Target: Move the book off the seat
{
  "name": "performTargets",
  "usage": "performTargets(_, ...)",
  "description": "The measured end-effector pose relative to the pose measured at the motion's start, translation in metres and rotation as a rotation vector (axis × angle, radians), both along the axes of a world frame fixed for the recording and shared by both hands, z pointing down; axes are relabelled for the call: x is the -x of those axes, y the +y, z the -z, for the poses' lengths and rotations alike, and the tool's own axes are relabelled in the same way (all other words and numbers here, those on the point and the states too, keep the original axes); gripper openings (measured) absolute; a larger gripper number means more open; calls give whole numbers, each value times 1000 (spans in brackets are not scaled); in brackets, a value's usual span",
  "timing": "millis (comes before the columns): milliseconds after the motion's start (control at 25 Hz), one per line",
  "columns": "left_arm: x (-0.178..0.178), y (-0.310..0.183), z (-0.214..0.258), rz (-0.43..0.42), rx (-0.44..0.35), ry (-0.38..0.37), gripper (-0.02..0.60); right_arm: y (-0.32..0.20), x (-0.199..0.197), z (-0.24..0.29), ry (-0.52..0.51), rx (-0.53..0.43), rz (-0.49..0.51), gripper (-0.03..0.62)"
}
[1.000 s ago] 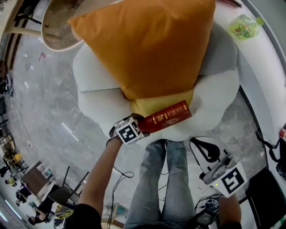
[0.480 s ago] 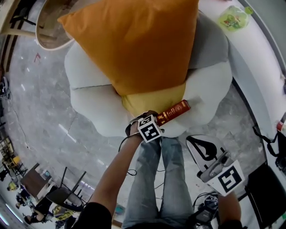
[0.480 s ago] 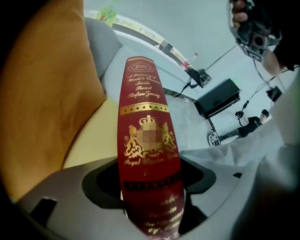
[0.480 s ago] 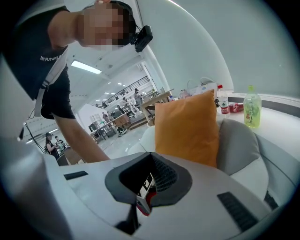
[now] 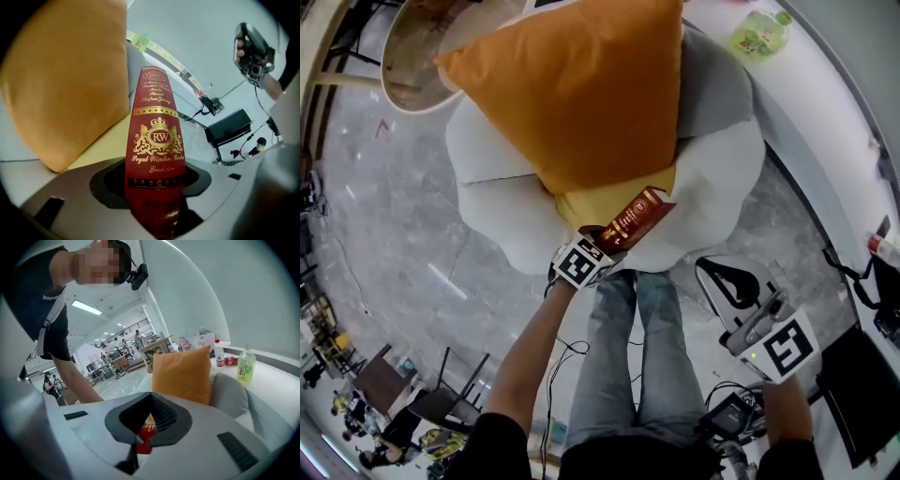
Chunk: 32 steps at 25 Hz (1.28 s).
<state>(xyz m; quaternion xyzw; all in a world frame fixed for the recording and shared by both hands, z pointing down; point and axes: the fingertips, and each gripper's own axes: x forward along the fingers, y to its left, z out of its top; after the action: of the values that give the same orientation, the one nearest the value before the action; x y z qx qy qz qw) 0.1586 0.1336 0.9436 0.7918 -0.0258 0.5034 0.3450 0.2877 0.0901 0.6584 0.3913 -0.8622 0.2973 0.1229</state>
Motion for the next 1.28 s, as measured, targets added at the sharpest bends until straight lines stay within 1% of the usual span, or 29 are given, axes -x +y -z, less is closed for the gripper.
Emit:
performTargets(80, 7, -8, 39, 87, -26, 35, 264, 0, 0, 23, -12, -5, 15, 11)
performTargets(240, 23, -23, 130, 250, -104, 101, 264, -11, -13, 78, 26, -72, 28, 11)
performTargets(320, 33, -26, 178, 343, -148, 134, 264, -9, -23, 103, 36, -82, 31, 11)
performTargets(520, 72, -30, 298, 592, -260, 210, 264, -16, -37, 175, 35, -146, 10, 11)
performTargets(680, 102, -26, 379, 739, -361, 254, 262, -20, -34, 227, 28, -199, 6, 11)
performTargets(880, 138, -11, 456, 884, -501, 312, 262, -16, -14, 274, 19, -250, 42, 11)
performTargets(1080, 175, -5, 502, 994, -615, 372, 261, -14, 15, 312, -30, -298, 85, 11)
performTargets(1160, 198, 0, 516, 1047, -649, 395, 261, -8, 37, 323, -44, -307, 115, 11)
performTargets(1280, 248, 9, 539, 1117, -706, 413, 261, 2, 88, 339, -61, -313, 172, 11)
